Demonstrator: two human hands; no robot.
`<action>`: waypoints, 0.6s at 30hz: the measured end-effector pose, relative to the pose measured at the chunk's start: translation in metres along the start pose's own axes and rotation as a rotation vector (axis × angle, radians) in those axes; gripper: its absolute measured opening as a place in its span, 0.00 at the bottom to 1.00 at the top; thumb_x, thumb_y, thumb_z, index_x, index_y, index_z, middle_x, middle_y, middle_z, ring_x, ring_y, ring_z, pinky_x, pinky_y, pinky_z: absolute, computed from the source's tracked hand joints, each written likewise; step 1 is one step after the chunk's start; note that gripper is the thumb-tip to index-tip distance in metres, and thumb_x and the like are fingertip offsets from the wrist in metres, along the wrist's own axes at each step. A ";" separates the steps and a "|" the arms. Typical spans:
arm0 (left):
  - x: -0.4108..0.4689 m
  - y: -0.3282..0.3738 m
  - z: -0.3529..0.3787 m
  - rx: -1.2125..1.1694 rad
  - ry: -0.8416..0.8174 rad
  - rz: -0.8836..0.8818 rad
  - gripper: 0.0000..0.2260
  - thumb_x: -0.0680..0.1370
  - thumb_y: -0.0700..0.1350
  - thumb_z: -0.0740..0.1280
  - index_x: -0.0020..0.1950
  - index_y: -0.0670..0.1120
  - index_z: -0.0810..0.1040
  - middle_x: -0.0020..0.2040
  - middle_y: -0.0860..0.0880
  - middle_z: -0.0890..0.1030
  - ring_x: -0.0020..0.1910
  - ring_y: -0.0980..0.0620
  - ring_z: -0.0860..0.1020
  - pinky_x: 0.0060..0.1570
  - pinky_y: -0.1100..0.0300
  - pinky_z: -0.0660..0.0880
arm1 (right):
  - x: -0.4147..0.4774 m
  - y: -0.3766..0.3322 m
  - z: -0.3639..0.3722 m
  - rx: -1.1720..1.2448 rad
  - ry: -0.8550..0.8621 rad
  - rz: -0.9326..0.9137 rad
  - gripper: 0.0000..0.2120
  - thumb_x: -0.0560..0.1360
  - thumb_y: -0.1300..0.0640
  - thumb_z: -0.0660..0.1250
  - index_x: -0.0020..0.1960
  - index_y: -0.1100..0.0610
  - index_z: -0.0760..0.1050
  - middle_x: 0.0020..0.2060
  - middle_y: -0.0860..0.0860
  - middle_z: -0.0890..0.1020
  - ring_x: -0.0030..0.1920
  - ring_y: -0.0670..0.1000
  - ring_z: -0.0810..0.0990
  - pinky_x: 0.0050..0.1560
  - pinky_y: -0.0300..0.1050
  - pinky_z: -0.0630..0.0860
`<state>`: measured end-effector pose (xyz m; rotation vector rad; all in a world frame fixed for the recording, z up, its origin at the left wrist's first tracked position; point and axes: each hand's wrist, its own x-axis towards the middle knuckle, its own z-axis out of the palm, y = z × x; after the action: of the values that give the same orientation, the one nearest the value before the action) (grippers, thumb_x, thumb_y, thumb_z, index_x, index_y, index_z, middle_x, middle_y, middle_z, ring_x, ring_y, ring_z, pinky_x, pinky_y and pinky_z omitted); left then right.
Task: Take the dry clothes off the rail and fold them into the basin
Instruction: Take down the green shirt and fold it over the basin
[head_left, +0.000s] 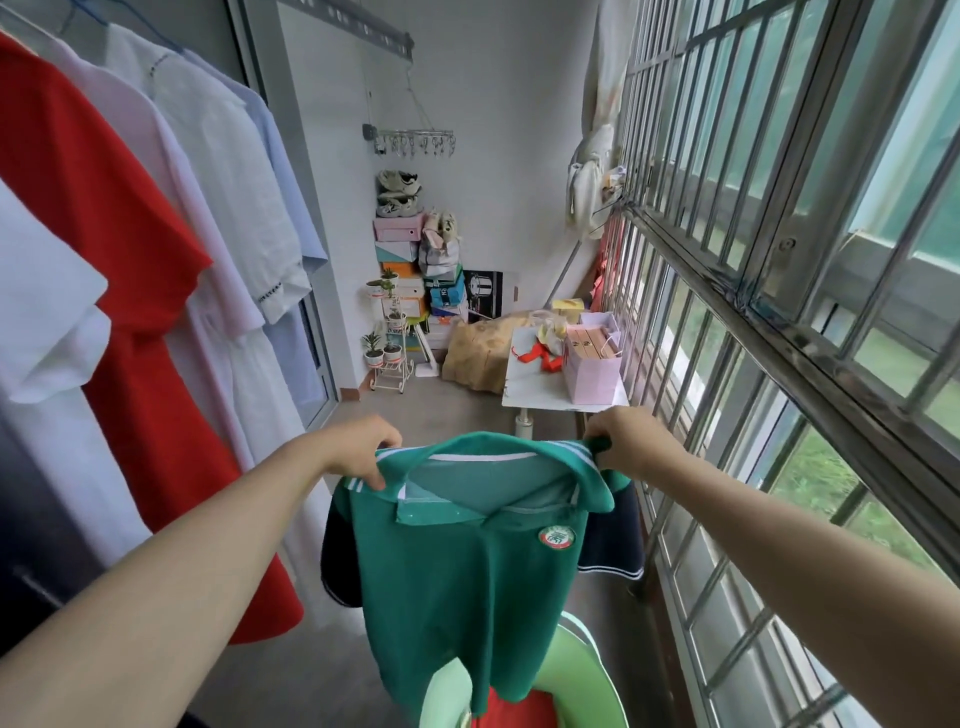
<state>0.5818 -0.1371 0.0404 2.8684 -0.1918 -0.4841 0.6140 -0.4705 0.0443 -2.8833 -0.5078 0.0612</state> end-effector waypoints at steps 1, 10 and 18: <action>0.001 -0.001 0.000 -0.001 0.016 -0.009 0.15 0.69 0.38 0.74 0.34 0.48 0.68 0.34 0.52 0.71 0.36 0.51 0.70 0.34 0.59 0.64 | 0.001 0.000 0.001 0.010 0.047 0.007 0.05 0.70 0.62 0.69 0.44 0.54 0.77 0.41 0.51 0.80 0.40 0.51 0.75 0.34 0.40 0.68; 0.003 -0.001 0.006 0.010 0.118 -0.110 0.15 0.75 0.43 0.68 0.35 0.49 0.63 0.34 0.52 0.68 0.32 0.54 0.67 0.30 0.61 0.60 | 0.010 0.007 0.011 -0.045 0.021 0.187 0.08 0.77 0.52 0.58 0.49 0.51 0.76 0.41 0.50 0.77 0.42 0.53 0.74 0.38 0.42 0.70; 0.007 0.006 0.013 -0.154 0.300 -0.288 0.14 0.70 0.27 0.54 0.36 0.47 0.61 0.37 0.45 0.69 0.27 0.45 0.75 0.21 0.60 0.68 | 0.017 0.009 0.014 0.592 -0.096 0.438 0.06 0.78 0.62 0.57 0.47 0.61 0.73 0.34 0.56 0.77 0.28 0.55 0.80 0.31 0.47 0.80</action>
<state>0.5830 -0.1468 0.0276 2.7796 0.2991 -0.1039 0.6322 -0.4703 0.0282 -2.3541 0.1281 0.3541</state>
